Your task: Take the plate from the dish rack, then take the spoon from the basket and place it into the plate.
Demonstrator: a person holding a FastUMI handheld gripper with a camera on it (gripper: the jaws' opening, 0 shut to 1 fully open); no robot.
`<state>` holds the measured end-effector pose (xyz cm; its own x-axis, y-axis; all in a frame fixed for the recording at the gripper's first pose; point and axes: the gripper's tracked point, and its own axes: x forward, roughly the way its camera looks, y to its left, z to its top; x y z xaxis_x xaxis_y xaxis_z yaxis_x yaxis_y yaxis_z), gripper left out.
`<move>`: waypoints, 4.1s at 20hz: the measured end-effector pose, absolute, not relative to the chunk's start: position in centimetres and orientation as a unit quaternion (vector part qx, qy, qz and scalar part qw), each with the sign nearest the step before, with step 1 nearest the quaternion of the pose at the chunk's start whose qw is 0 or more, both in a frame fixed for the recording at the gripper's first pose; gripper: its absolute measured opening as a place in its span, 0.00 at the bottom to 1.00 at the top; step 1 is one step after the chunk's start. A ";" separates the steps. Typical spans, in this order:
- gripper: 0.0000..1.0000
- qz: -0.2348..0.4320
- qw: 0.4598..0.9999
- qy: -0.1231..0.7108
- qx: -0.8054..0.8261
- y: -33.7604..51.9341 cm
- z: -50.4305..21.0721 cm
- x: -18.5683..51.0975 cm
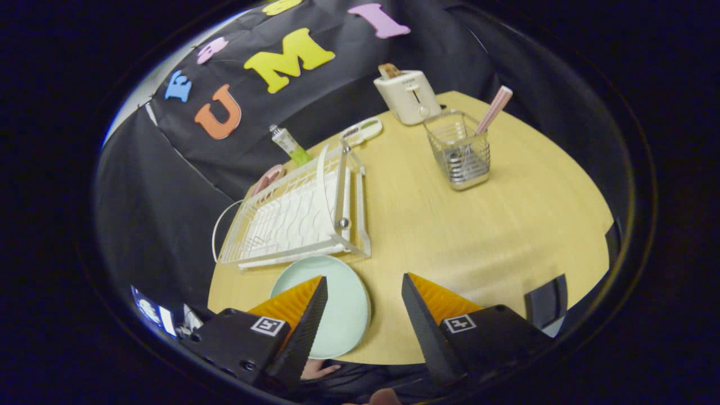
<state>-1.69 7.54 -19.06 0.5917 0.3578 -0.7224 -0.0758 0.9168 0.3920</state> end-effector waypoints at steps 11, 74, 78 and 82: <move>0.88 0.020 0.979 0.194 0.056 -5.0 -15.4 4.3; 0.54 0.166 0.954 0.236 -0.082 21.1 -13.9 -4.4; 0.75 0.155 0.964 0.199 -0.083 20.6 -11.8 -3.6; 0.88 0.148 0.973 0.164 -0.073 20.1 -9.9 -3.3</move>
<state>-3.34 20.06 -9.95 0.9026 0.2636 -0.3403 -0.3115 0.9456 -0.0937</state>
